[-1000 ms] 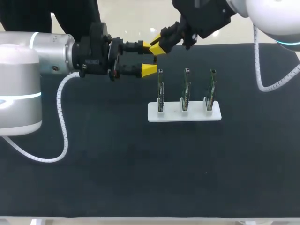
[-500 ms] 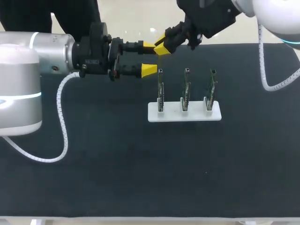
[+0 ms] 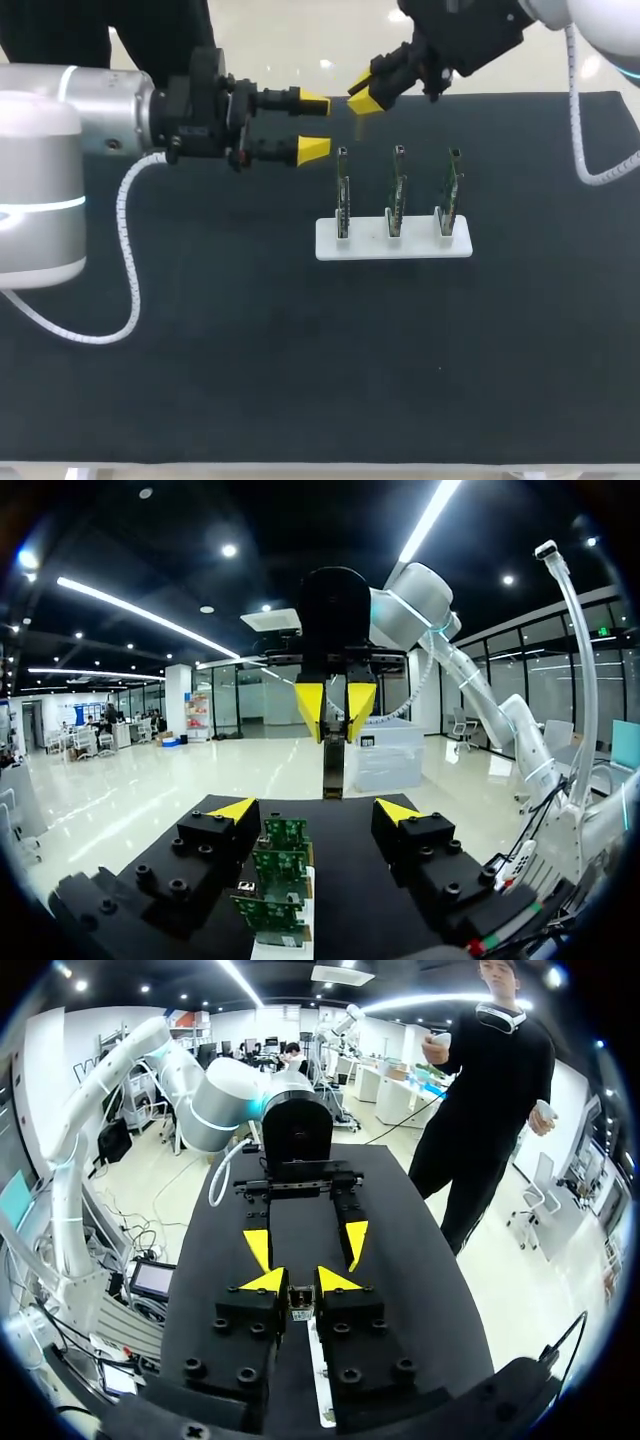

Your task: Pick up the optical module with the left hand, and insert it into the network port with the right hand.

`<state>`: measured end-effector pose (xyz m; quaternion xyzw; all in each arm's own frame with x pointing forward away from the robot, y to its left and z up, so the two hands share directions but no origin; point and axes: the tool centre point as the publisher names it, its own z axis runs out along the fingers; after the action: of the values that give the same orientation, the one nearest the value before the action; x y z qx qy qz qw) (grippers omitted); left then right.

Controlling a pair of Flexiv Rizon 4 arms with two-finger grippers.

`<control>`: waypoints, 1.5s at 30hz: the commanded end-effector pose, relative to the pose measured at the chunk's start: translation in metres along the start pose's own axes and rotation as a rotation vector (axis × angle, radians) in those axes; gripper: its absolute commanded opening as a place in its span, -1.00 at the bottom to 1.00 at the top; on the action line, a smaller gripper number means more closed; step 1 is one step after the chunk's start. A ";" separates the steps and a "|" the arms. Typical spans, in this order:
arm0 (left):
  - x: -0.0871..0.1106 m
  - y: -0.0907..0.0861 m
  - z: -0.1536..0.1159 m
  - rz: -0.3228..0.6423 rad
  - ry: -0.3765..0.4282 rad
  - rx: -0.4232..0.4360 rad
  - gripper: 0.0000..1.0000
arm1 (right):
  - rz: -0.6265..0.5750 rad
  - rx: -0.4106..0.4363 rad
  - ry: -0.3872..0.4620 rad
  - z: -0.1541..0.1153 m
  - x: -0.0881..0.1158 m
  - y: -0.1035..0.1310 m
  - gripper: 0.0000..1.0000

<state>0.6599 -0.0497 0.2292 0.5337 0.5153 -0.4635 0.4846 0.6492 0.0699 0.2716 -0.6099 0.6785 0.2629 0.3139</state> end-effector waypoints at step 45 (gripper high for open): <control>0.020 0.011 -0.103 0.015 0.516 0.101 1.00 | -0.038 -0.039 -0.024 -0.032 0.047 -0.060 -1.00</control>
<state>0.6705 0.0551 0.2204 0.6610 0.5938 -0.3337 0.3149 0.6899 0.0153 0.2632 -0.6217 0.6648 0.2630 0.3199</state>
